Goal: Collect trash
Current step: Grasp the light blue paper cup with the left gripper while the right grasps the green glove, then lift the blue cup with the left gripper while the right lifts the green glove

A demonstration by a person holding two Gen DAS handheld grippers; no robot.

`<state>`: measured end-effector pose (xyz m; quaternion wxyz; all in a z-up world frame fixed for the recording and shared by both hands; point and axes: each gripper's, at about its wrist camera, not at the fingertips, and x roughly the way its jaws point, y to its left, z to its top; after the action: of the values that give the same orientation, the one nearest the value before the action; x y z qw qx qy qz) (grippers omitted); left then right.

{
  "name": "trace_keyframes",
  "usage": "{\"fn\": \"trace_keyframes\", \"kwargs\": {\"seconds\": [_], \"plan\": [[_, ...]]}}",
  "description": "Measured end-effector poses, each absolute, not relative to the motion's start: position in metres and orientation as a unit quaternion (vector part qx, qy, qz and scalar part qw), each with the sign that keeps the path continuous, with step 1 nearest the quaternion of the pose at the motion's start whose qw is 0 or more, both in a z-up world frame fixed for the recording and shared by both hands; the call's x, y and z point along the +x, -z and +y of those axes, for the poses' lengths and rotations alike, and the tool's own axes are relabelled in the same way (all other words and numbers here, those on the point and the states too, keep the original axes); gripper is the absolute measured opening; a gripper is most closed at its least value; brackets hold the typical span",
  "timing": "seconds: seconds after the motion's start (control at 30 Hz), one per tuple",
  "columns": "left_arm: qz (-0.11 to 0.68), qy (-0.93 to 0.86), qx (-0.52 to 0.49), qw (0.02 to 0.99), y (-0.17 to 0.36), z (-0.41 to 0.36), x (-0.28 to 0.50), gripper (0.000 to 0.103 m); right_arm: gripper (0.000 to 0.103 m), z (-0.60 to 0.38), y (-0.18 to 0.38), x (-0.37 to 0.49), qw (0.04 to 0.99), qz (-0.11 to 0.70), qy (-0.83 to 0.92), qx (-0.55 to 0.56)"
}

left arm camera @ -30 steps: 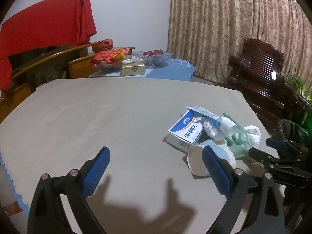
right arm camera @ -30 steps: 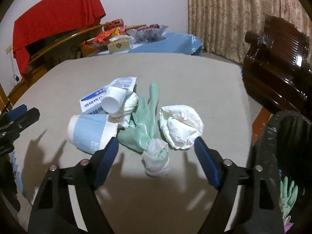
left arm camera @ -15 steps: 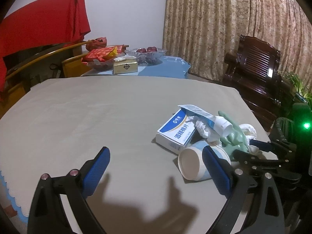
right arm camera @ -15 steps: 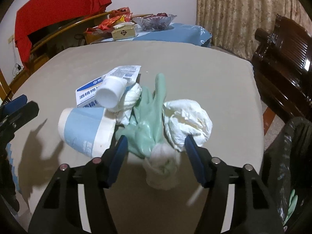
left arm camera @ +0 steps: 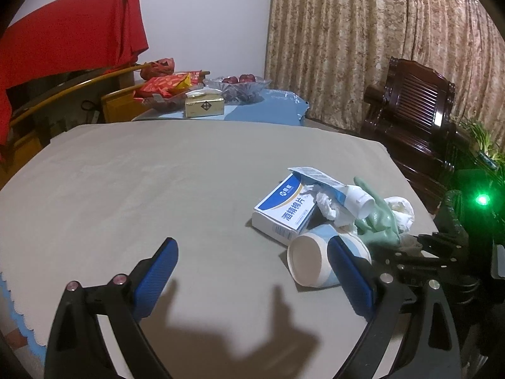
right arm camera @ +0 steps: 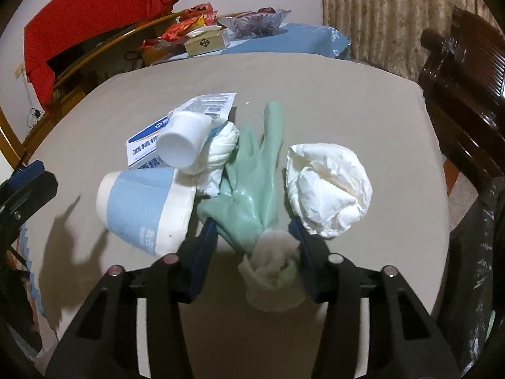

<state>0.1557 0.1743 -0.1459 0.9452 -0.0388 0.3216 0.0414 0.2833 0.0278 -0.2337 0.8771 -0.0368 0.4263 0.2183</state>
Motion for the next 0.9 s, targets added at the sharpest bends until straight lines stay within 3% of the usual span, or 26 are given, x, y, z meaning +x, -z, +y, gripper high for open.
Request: {"fn": "trace_keyframes", "kwargs": {"seconds": [0.03,0.07,0.5,0.57,0.67,0.8,0.9], "plan": [[0.322,-0.041,-0.038,0.945,0.146,0.174,0.156,0.093,0.033,0.025,0.233,0.282,0.878,0.425,-0.217,-0.033],[0.322,-0.039,-0.037,0.945,0.147,0.173,0.156,0.093,0.030,0.022,0.233,0.282,0.878,0.425,-0.218,-0.024],[0.347,0.003,-0.020,0.938,0.168,0.131,0.169,0.093,0.029,-0.020,0.232,0.266,0.883,0.429,-0.189,0.020],[0.349,0.011,-0.021,0.937,0.172,0.127,0.174,0.090,0.029,-0.022,0.233,0.267,0.882,0.430,-0.189,0.024],[0.359,0.028,-0.026,0.932,0.176,0.124,0.181,0.075,0.029,-0.022,0.234,0.267,0.882,0.430,-0.189,0.023],[0.371,0.049,-0.048,0.926,0.182,0.126,0.185,0.038,0.030,-0.021,0.234,0.267,0.882,0.430,-0.189,0.025],[0.365,0.045,-0.054,0.928,0.183,0.127,0.181,0.028,0.030,-0.021,0.235,0.266,0.883,0.430,-0.188,0.023]]}}
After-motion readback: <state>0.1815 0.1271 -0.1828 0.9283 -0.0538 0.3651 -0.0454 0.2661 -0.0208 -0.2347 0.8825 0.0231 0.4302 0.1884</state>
